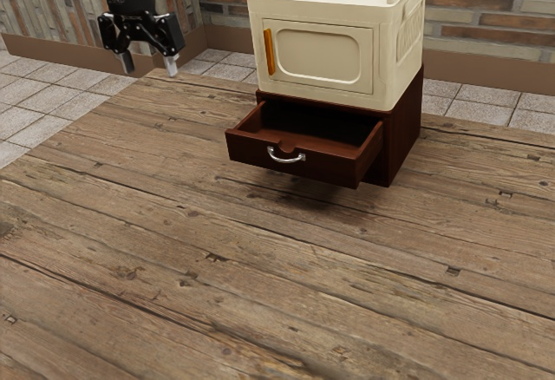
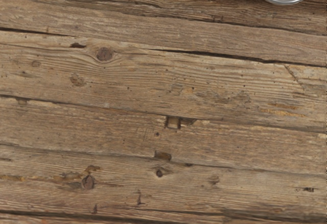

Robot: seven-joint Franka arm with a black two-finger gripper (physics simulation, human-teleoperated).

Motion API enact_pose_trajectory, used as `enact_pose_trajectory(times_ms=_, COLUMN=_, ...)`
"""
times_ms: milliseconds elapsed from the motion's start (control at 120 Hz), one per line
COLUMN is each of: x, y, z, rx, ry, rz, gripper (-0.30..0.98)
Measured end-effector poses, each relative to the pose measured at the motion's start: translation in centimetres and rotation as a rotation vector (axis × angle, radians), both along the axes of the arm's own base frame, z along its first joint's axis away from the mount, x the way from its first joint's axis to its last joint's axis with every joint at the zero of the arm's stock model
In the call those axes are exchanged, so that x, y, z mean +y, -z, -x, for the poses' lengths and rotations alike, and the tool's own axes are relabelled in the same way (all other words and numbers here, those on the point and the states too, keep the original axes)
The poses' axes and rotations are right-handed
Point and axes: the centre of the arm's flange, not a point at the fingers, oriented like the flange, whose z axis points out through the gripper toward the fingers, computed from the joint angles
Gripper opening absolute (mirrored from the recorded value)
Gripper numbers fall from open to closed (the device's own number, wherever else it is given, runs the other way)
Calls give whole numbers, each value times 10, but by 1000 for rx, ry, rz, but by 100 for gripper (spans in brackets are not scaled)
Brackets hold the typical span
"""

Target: Push the drawer handle with one arm to close the drawer

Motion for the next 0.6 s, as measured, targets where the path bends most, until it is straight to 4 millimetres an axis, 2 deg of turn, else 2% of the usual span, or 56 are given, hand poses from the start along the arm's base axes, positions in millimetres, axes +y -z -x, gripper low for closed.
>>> enact_pose_trajectory(times_ms=83, x=0, y=0, z=0, rx=0, ry=4, rz=6, gripper=69)
enact_pose_trajectory(times_ms=183, x=9, y=1, z=0, rx=0, ry=-6, rz=24, gripper=69)
enact_pose_trajectory(times_ms=317, x=9, y=0, z=1, rx=-3, ry=0, rz=34, gripper=69)
enact_pose_trajectory(times_ms=333, x=9, y=-8, z=4, rx=-16, ry=1, rz=33, gripper=69)
enact_pose_trajectory(times_ms=392, x=-3, y=-66, z=36, rx=-117, ry=20, rz=34, gripper=69)
enact_pose_trajectory(times_ms=442, x=-14, y=-96, z=54, rx=-159, ry=36, rz=46, gripper=69)
enact_pose_trajectory(times_ms=508, x=-30, y=-108, z=63, rx=-164, ry=58, rz=62, gripper=69)
enact_pose_trajectory(times_ms=600, x=-45, y=-105, z=65, rx=-137, ry=70, rz=73, gripper=69)
